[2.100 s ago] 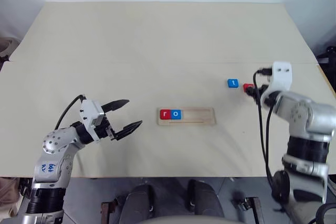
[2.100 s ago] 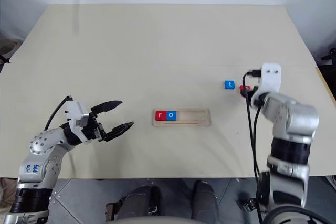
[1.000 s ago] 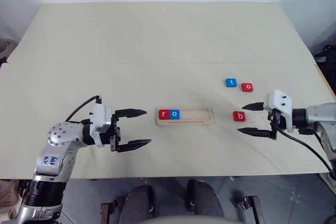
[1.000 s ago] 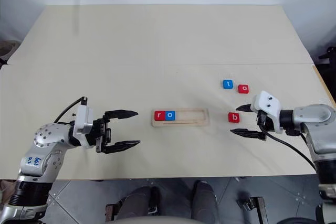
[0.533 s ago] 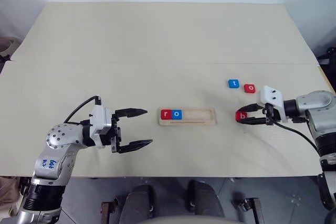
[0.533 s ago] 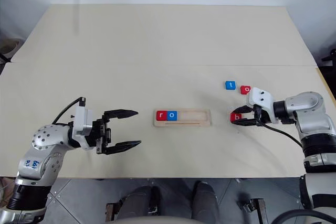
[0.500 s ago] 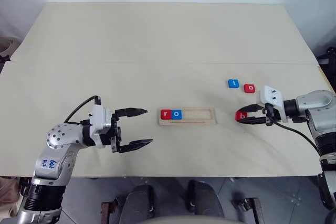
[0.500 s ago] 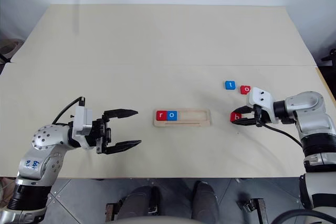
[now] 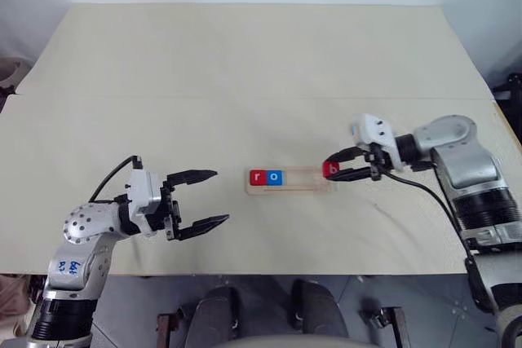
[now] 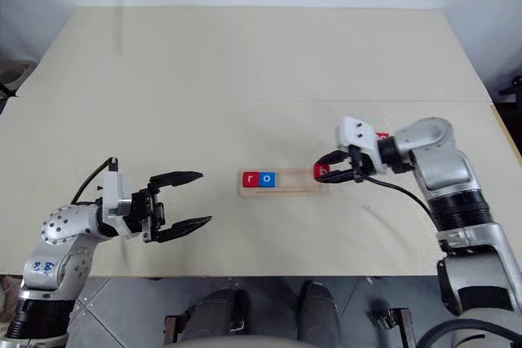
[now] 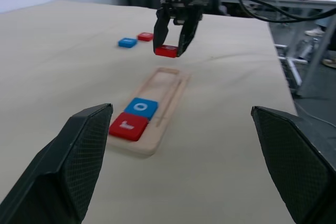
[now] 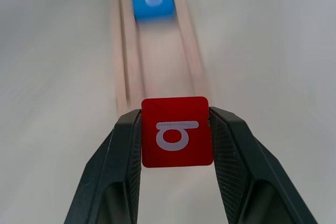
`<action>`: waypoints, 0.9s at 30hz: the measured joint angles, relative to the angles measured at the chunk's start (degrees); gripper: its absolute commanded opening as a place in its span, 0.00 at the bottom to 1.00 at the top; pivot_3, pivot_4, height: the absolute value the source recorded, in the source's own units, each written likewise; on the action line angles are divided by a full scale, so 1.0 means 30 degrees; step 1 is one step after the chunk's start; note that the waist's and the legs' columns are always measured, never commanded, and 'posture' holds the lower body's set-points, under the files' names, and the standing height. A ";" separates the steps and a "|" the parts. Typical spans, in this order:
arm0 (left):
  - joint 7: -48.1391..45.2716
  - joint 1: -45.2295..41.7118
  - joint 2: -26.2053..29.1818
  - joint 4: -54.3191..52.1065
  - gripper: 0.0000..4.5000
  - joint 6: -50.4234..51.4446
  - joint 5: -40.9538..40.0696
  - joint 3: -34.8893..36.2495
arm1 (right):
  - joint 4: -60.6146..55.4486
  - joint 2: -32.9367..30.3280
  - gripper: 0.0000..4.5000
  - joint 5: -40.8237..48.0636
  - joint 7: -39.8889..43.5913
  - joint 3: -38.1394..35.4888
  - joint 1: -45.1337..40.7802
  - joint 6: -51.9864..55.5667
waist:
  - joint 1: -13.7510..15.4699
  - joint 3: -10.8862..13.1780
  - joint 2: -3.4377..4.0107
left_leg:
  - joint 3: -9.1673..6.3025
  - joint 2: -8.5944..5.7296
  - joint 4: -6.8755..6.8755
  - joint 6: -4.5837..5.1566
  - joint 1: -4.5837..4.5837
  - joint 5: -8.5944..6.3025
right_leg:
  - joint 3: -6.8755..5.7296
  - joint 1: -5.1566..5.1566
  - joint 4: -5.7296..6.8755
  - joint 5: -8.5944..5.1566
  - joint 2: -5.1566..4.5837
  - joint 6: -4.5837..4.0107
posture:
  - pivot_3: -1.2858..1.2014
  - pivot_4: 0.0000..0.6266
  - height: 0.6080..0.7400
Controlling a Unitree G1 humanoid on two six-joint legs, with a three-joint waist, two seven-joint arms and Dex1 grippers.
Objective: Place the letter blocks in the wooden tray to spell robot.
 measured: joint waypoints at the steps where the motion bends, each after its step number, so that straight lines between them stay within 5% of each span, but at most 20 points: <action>1: 0.0120 0.0017 -0.0080 -0.0007 1.00 -0.0013 0.0000 -0.0017 | -0.0254 0.0681 0.33 -0.0070 -0.0363 0.0400 -0.0248 0.0536 | -0.0013 0.0000 0.0000 | -0.0002 0.0000 -0.0002 -0.0001 0.0000 0.0001 | 0.0001 -0.0007 0.0009 0.0000 0.0001 0.0000 | 0.52 0.24 1.00; 17: 0.1505 0.1045 -0.0254 -0.0919 1.00 -0.0187 0.0005 0.0214 | 0.0512 0.2304 0.33 -0.1218 -0.1453 0.1812 -0.0901 0.0971 | -0.0095 0.0000 0.0001 | 0.0002 -0.0004 -0.0012 -0.0003 -0.0013 0.0002 | -0.0009 -0.0019 0.0009 -0.0001 0.0006 -0.0001 | 0.52 0.24 1.00; 25: 0.1949 0.1167 -0.0263 -0.0987 1.00 -0.0195 0.0005 0.0240 | 0.0804 0.2627 0.94 -0.1236 -0.1458 0.2127 -0.1060 0.0925 | -0.0093 0.0000 0.0001 | 0.0003 -0.0005 -0.0013 -0.0003 -0.0013 0.0001 | -0.0010 -0.0019 0.0009 0.0000 0.0006 -0.0001 | 0.52 0.24 1.00; 27: 0.1975 0.1270 -0.0262 -0.1071 1.00 -0.0195 0.0005 0.0306 | 0.0871 0.2611 0.99 -0.1221 -0.1450 0.2110 -0.1060 0.0933 | -0.0095 0.0000 0.0001 | 0.0003 -0.0005 -0.0014 -0.0003 -0.0013 0.0001 | -0.0010 -0.0020 0.0009 -0.0001 0.0006 -0.0001 | 0.52 0.24 1.00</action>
